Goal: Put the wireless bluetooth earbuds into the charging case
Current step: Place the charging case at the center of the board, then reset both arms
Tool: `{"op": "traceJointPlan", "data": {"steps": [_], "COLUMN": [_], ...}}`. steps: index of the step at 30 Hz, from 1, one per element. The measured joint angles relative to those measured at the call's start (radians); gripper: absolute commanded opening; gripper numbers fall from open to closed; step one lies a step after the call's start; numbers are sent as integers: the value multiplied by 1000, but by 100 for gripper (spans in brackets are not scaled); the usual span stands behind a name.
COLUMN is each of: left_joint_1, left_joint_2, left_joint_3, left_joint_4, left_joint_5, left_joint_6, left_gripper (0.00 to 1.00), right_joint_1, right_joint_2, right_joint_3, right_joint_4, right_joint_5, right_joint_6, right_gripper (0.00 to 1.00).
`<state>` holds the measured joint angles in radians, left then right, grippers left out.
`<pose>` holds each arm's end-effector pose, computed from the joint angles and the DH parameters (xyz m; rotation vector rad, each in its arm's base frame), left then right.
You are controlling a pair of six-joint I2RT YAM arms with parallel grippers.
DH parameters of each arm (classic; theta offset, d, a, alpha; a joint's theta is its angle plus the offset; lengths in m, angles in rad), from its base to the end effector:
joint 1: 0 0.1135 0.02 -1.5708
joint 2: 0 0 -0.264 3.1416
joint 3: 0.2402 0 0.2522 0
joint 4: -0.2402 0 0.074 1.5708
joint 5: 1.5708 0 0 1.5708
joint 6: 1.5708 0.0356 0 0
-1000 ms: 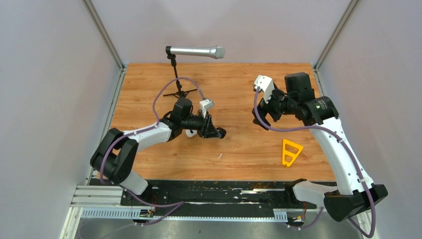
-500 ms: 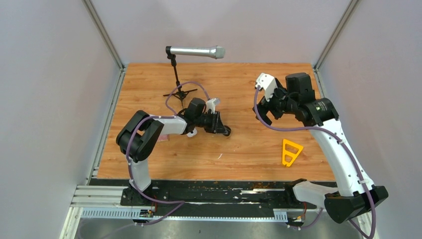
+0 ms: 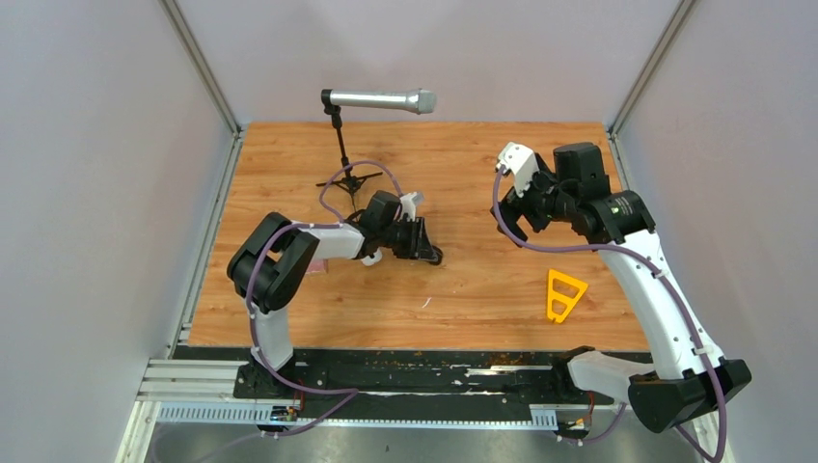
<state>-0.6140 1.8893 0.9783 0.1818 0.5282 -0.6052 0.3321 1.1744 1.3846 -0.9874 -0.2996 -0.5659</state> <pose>0.2989 -0.2326 0.1377 0.3111 2.4792 -1.1856 0.2066 0.0823 0.3911 -1.1352 2.0192 0.2336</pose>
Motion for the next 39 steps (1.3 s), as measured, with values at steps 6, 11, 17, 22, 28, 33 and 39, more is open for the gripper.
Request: {"op": "traceJointPlan", "data": {"steps": [6, 11, 17, 22, 28, 33, 39], "left_joint_1": [0, -2, -2, -2, -1, 21, 245], "left_joint_2": [-26, -61, -98, -157, -326, -528, -814], "left_joint_3": [3, 3, 2, 2, 3, -13, -75], "left_joint_4": [-73, -136, -178, -239, -390, -516, -572], "left_joint_5": [-78, -134, -168, -173, -185, -214, -238], "left_joint_6": [37, 87, 139, 208, 358, 507, 586], "left_gripper": [52, 54, 54, 55, 99, 100, 100], "right_joint_1": [-2, -2, -2, -2, -2, -4, -10], "right_joint_2": [0, 0, 0, 2, 2, 6, 42], "right_joint_3": [-2, -21, -30, -37, -135, -197, -174], "right_joint_4": [6, 6, 10, 26, 103, 175, 289], "right_joint_5": [3, 4, 5, 19, 73, 152, 301], "right_joint_6": [15, 15, 15, 20, 61, 122, 262], "right_gripper": [94, 95, 95, 97, 100, 100, 100]}}
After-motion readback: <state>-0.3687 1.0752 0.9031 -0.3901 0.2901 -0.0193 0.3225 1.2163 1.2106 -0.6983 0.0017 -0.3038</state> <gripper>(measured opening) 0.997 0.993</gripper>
